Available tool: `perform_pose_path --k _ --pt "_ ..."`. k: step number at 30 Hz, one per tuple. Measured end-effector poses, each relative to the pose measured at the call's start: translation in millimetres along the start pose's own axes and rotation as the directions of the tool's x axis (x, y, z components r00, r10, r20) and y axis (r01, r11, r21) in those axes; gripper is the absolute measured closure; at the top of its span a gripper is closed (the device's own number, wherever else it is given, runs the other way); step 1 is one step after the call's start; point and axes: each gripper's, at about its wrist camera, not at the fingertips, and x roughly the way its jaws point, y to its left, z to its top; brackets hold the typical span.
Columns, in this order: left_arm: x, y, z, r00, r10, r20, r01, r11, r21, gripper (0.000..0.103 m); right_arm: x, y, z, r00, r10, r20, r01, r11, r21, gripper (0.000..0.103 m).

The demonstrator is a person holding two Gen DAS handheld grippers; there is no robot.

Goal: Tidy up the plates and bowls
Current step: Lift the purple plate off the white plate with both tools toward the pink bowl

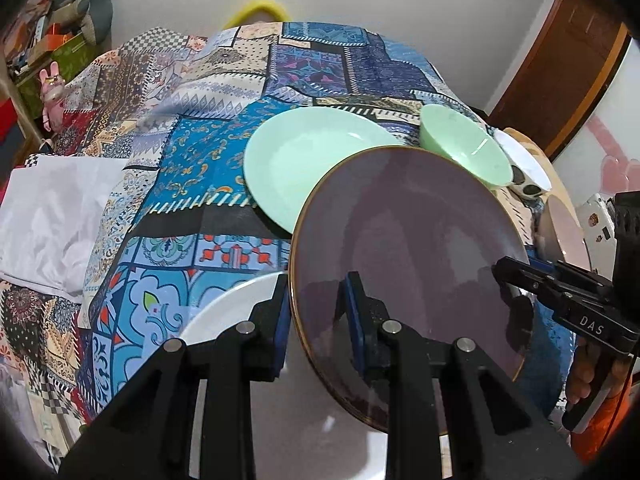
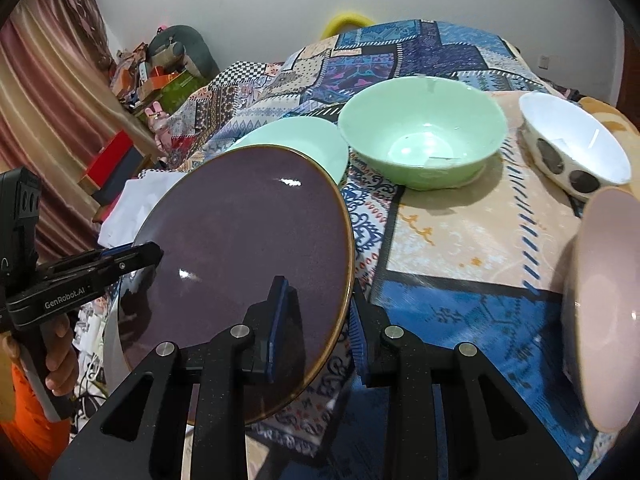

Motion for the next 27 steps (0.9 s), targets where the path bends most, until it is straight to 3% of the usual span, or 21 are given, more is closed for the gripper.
perform_pose_path --k 27 --pt "-30.7 -90.7 -33.4 0.999 -0.038 -0.008 0.039 0.997 0.064 0.077 -71.2 -42.6 -38.1 0.998 -0.039 0.049 0.037 0.999 0.035 0.077"
